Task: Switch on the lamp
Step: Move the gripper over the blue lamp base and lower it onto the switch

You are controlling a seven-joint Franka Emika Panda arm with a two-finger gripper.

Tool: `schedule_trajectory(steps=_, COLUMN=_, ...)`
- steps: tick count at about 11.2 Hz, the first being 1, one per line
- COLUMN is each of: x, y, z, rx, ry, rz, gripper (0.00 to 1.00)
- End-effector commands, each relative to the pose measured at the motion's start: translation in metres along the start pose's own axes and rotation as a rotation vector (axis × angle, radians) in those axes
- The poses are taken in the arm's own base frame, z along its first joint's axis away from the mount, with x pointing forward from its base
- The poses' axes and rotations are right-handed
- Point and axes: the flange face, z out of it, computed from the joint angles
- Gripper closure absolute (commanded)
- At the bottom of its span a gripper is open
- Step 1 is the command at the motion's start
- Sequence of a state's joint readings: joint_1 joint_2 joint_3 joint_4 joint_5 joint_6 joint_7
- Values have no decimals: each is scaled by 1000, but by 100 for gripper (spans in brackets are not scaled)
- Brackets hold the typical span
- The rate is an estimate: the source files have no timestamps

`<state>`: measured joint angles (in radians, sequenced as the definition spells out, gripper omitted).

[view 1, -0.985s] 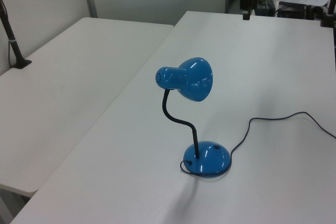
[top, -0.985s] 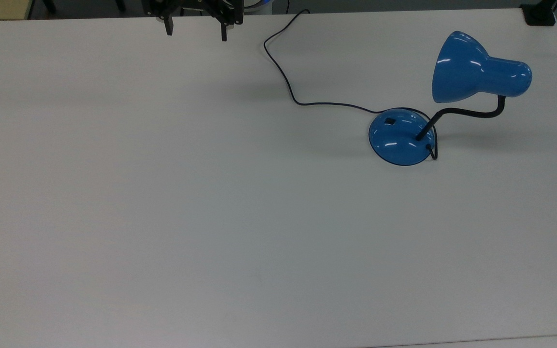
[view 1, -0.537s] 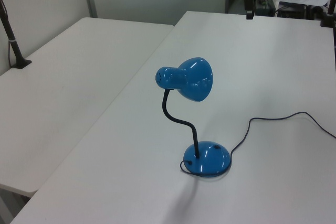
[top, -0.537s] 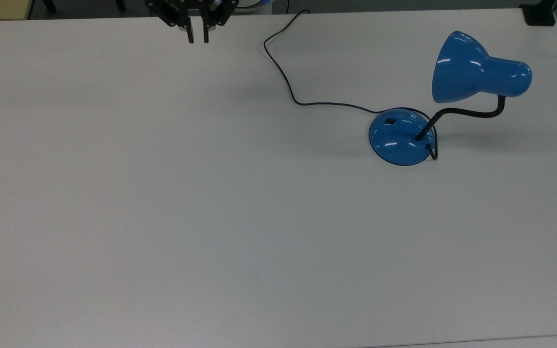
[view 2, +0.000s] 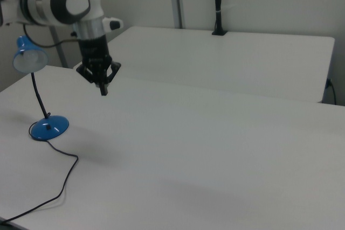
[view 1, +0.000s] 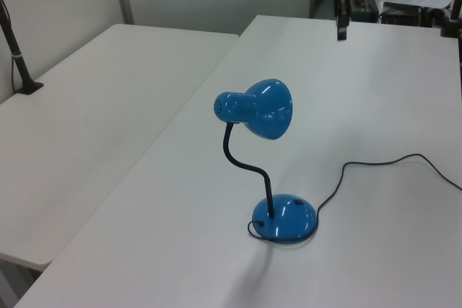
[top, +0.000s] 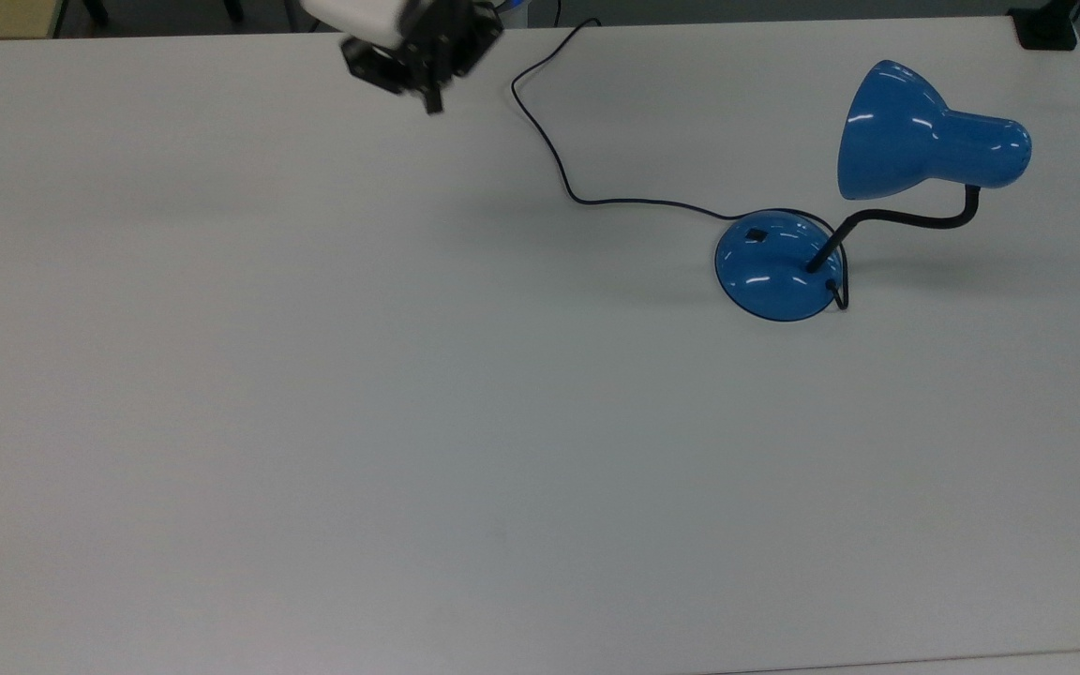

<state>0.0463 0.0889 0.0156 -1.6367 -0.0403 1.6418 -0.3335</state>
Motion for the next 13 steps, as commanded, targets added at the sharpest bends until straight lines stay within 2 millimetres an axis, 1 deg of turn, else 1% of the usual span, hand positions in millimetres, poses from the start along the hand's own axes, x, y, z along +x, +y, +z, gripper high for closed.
schedule_trajectory(steps=1, x=31, y=-82, z=70, rx=-7, ry=44, rz=-203, gripper=100)
schedule_trajectory(steps=2, x=36, y=-106, z=91, rx=-13, ry=59, rz=-247, gripper=100)
schedule_trajectory(steps=3, x=40, y=-133, z=108, rx=-21, ry=80, rz=-294, gripper=100)
schedule_trajectory(steps=5, x=54, y=-180, z=125, rx=-3, ry=111, rz=-353, gripper=100)
schedule_trajectory(steps=6, x=60, y=-208, z=132, rx=24, ry=136, rz=-376, gripper=100)
schedule_trajectory(steps=7, x=65, y=-226, z=145, rx=30, ry=137, rz=-403, gripper=100)
schedule_trajectory(steps=8, x=69, y=-238, z=157, rx=36, ry=152, rz=-431, gripper=100)
schedule_trajectory(steps=9, x=71, y=-245, z=169, rx=50, ry=187, rz=-431, gripper=100)
schedule_trajectory(steps=11, x=69, y=-263, z=194, rx=83, ry=266, rz=-462, gripper=100)
schedule_trajectory(steps=13, x=70, y=-276, z=203, rx=95, ry=332, rz=-471, gripper=100)
